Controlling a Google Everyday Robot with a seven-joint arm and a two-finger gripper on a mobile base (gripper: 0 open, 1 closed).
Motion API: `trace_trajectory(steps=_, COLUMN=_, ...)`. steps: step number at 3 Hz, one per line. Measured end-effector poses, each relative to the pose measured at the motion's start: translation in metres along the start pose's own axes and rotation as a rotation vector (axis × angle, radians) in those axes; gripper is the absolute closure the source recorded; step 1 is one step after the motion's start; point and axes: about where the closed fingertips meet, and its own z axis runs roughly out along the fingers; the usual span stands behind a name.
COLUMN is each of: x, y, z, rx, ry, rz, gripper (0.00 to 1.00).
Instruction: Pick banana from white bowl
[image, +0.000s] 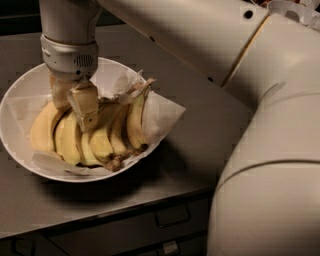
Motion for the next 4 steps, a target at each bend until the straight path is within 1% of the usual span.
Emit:
trace_trajectory(steps=2, x=-0.0016, y=-0.0017, z=0.0008, rx=0.008, ry=0.004, rz=-0.009, gripper=0.33)
trace_trajectory(steps=4, x=-0.0026, y=-0.0030, z=-0.0003, rx=0.004, ry=0.000, rz=-0.012, gripper=0.33)
